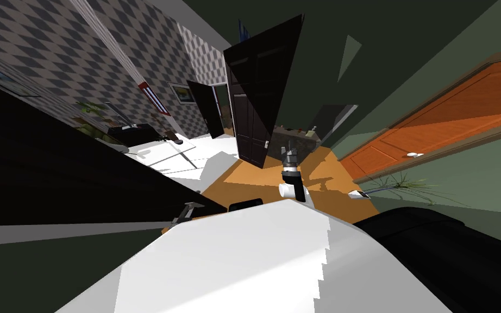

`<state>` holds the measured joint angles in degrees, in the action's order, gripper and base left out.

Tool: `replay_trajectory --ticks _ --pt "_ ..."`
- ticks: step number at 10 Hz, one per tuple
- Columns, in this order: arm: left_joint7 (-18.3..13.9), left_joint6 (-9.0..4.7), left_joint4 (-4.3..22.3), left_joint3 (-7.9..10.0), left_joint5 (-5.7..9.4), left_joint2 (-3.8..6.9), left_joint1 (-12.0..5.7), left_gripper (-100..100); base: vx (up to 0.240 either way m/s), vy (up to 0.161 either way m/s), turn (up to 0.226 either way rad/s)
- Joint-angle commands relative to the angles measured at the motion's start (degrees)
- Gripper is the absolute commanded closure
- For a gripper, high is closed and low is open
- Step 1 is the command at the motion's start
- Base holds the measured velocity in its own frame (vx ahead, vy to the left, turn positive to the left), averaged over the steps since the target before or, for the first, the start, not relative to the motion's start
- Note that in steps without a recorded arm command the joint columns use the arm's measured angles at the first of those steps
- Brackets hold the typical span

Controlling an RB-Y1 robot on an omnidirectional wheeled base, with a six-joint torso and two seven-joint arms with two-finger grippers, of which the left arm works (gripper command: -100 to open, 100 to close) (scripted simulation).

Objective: Pull the door open

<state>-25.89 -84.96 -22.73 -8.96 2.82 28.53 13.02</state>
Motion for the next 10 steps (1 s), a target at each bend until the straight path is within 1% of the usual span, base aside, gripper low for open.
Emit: replay_trajectory --ticks 1,2,3,4,5,6,7,10 --pt "0.28 -0.23 -1.04 0.05 0.07 0.13 1.78 100 -0.084 0.032 -0.020" --pt "0.44 -1.20 -0.50 0.01 0.05 0.05 2.26 100 -0.090 0.035 -0.071" --pt "0.44 -1.20 -0.50 0.01 0.05 0.05 2.26 100 -0.063 0.016 -0.031" --pt "0.77 -3.23 0.61 -0.06 0.02 -0.13 3.25 100 -0.097 0.026 -0.130" --pt "0.77 -3.23 -0.20 -0.06 0.02 -0.13 3.25 100 -0.086 0.044 -0.059" --pt "0.77 -3.23 0.61 -0.06 0.02 -0.13 3.25 100 -0.033 0.022 -0.004" --pt "0.77 -3.23 0.61 -0.06 0.02 -0.13 3.25 100 -0.005 0.003 0.013" --pt "1.24 -6.17 2.19 -0.17 -0.02 -0.37 4.66 100 -0.060 0.028 -0.096"
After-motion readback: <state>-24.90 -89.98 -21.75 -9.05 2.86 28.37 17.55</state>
